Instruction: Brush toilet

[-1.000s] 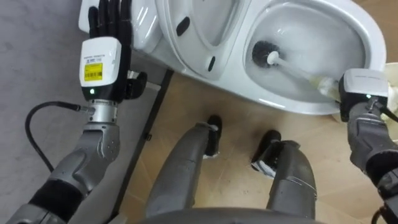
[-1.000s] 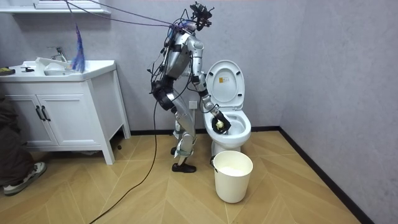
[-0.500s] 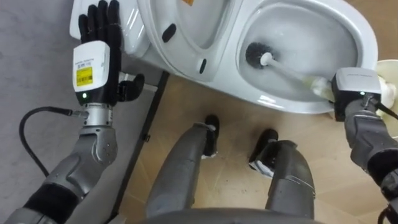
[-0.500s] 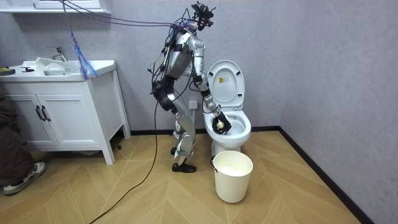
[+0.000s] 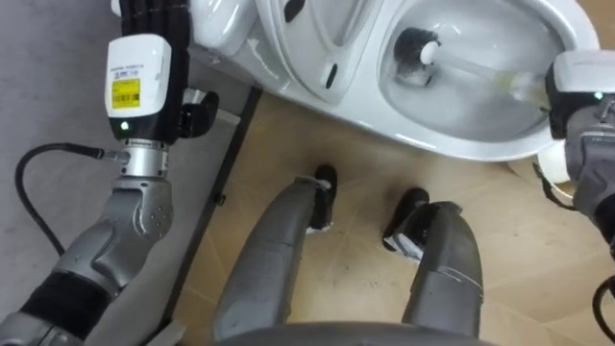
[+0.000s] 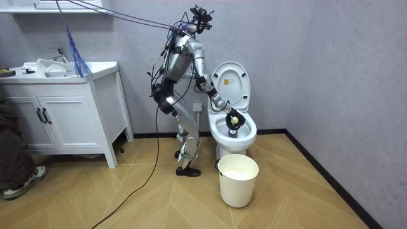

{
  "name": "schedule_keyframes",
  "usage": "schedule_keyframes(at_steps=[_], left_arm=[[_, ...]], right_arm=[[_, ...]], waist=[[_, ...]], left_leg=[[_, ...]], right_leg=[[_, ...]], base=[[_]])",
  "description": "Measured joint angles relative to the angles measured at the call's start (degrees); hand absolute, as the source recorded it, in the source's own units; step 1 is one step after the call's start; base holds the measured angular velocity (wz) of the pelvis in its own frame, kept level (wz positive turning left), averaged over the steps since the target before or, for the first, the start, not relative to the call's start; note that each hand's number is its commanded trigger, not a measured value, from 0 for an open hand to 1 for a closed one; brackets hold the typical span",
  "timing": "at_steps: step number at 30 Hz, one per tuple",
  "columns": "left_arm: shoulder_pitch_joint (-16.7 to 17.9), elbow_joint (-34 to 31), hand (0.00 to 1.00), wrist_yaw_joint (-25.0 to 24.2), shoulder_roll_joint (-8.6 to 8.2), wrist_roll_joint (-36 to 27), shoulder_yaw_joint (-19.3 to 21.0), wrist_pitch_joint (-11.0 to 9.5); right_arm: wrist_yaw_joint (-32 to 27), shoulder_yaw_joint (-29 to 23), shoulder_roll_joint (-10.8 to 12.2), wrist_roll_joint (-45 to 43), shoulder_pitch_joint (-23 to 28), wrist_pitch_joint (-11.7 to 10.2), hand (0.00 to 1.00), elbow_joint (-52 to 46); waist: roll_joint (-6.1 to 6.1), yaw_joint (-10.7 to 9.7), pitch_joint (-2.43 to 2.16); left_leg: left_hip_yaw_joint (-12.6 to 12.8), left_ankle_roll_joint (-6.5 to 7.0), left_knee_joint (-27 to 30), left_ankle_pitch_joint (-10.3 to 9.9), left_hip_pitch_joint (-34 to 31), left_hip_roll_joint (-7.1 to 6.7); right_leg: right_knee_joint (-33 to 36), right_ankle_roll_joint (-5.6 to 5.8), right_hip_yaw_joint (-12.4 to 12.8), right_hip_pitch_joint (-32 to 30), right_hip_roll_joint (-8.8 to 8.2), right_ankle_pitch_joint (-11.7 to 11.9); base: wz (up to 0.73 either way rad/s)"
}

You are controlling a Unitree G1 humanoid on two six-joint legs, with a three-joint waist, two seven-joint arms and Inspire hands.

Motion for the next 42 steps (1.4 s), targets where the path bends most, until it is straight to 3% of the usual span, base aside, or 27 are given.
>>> schedule_keyframes(at_steps=[1, 4, 6, 8, 11, 14, 19, 22, 24, 26, 27, 29, 33, 37, 38, 40, 42], left_arm=[[0.21, 0.11, 0.00, 0.00, 0.00, -0.18, -0.12, 0.04], [2.16, 0.43, 0.00, -0.33, -0.07, -1.08, -0.60, 0.08], [3.87, 0.71, 0.00, -0.53, -0.25, -1.55, -0.67, 0.69], [5.70, 0.87, 0.00, -0.58, -0.38, -2.20, -0.67, 1.07], [6.87, 0.81, 0.00, -0.80, -0.67, -3.34, -0.77, 0.88], [7.29, 0.77, 0.00, -0.88, -1.35, -7.77, -0.76, -0.31], [7.31, 1.26, 0.00, -0.07, -1.32, -9.70, -0.64, -1.87], [4.55, 2.16, 0.00, -0.45, -1.18, -11.31, -1.36, -2.16], [2.62, 1.71, 0.00, -0.25, -0.69, -11.27, -1.26, -1.64], [2.11, 0.00, 0.00, -0.13, 0.61, -11.05, -1.39, -1.57], [2.04, -1.11, 0.00, -0.17, 1.00, -10.93, -1.14, -1.54], [1.81, -1.84, 0.00, -0.65, 0.94, -9.62, -0.91, -1.22], [1.61, -1.78, 0.00, -1.63, 0.67, -7.52, -0.90, -0.28], [1.85, -1.27, 0.00, -2.17, -0.19, -6.02, -0.36, 1.25], [1.93, -1.17, 0.00, -2.16, -0.24, -6.00, -0.40, 1.39], [2.45, -0.79, 0.00, -2.08, -0.26, -6.58, -0.51, 1.74], [3.78, -0.76, 0.00, -1.92, -0.37, -8.96, -1.17, 1.69]], right_arm=[[0.20, 0.06, 0.10, -0.70, 0.95, 0.40, 1.00, -1.09], [0.76, 0.19, 0.95, -2.84, 5.12, 3.24, 1.00, -4.23], [2.82, 0.43, 1.45, -3.14, 5.48, 5.00, 1.00, -4.38], [3.98, 0.45, 2.08, -3.19, 5.56, 6.15, 1.00, -4.54], [4.89, 0.46, 4.47, -2.62, 6.58, 8.14, 1.00, -4.81], [5.28, 0.44, 5.84, -0.55, 7.69, 8.21, 1.00, -4.80], [5.23, 0.36, 5.27, 0.51, 6.72, 8.05, 1.00, -2.27], [3.36, 2.70, 2.69, 3.82, 2.23, 4.88, 1.00, 6.66], [0.74, 4.25, 0.55, 11.49, -1.24, 0.97, 1.00, 12.39], [-1.40, 4.14, -0.98, 16.34, -2.08, -1.98, 1.00, 14.28], [-2.41, 3.42, -1.40, 17.44, -2.23, -3.77, 1.00, 15.59], [-2.60, 2.18, -1.63, 17.11, -2.80, -5.90, 1.00, 17.62], [-3.25, 0.80, -1.64, 12.92, -3.25, -6.09, 1.00, 18.70], [-3.48, 0.58, -0.91, 2.71, -0.49, -2.97, 1.00, 10.71], [-2.94, 1.08, 0.09, 0.05, 1.01, -0.64, 1.00, 6.42], [-1.45, 0.91, 1.33, -2.04, 4.65, 2.66, 1.00, -0.03], [0.45, 0.51, 1.46, -2.05, 11.01, 6.49, 1.00, -9.46]], waist=[[0.35, 0.14, -0.17], [3.05, 0.28, -1.11], [4.86, 0.40, -1.17], [5.75, 0.50, -1.59], [6.06, 0.25, -1.53], [6.18, 0.07, -1.51], [6.10, 0.57, -1.41], [6.13, 1.82, -1.07], [4.82, 2.27, -0.16], [3.63, 1.55, 0.25], [2.53, 1.37, 0.31], [1.97, 1.27, 0.36], [1.44, 0.64, 0.30], [1.44, 0.75, -0.04], [1.67, 1.09, -0.18], [2.30, 0.99, -0.67], [3.80, 0.17, -1.69]], left_leg=[[-0.56, -0.27, -0.03, -0.16, 0.37, 0.19], [-2.74, -1.05, -0.71, -0.29, 1.67, 0.92], [-3.14, -1.48, -1.91, -0.03, 2.86, 1.06], [-3.24, -1.83, -2.80, 0.17, 3.20, 1.17], [-3.40, -2.62, -4.96, 0.68, 4.73, 1.41], [-4.14, -3.13, -6.39, 0.99, 5.88, 2.05], [-4.30, -3.30, -6.29, 1.11, 5.60, 2.11], [-4.05, -3.28, -4.81, 1.10, 4.70, 1.93], [-2.80, -2.96, -3.96, 1.16, 2.95, 1.50], [-2.76, -2.79, -2.67, 1.26, 1.00, 0.10], [-2.81, -2.73, -1.98, 1.28, 0.09, -0.73], [-2.66, -2.64, -1.07, 1.24, -0.63, -1.23], [-1.63, -1.67, -0.73, 1.19, -0.67, -2.24], [-1.22, -0.79, -0.38, 0.70, -0.04, -1.45], [-1.00, -0.66, -0.60, 0.49, 0.28, -0.37], [-1.44, -0.97, -1.26, 0.31, 1.22, 0.76], [-2.37, -1.25, -1.90, 0.20, 2.59, 1.45]], right_leg=[[-0.62, -0.15, -0.37, 0.74, 0.46, 0.10], [-3.22, -0.47, -2.55, 4.05, 1.76, 0.29], [-4.40, -0.57, -2.60, 5.27, 2.38, 0.34], [-4.99, -0.84, -2.69, 5.44, 2.62, 0.50], [-6.67, -1.48, -3.39, 6.79, 2.89, 0.69], [-8.95, -1.78, -4.03, 8.59, 3.75, 0.96], [-9.43, -1.79, -4.35, 8.51, 3.79, 0.84], [-8.35, -1.57, -4.47, 8.01, 3.16, 0.25], [-5.79, -1.57, -4.15, 5.60, 1.86, -0.57], [-2.54, -1.28, -3.93, 3.23, 0.01, -2.15], [-0.86, -1.11, -3.52, 1.93, -0.92, -2.80], [0.35, -0.82, -3.31, 1.23, -1.70, -3.18], [2.03, -0.14, -2.07, 0.30, -2.70, -3.54], [1.53, 0.01, -1.34, 0.71, -1.55, -2.83], [0.23, -0.25, -1.49, 1.28, -0.41, -2.01], [-1.80, -0.57, -2.38, 3.08, 0.96, -1.14], [-4.22, -0.56, -3.35, 5.53, 2.28, -0.40]], base=[[-0.08], [0.08], [0.09], [0.00], [0.00], [0.02], [0.03], [0.07], [0.14], [0.38], [0.37], [0.15], [0.04], [-0.18], [-0.36], [-0.24], [-0.06]])
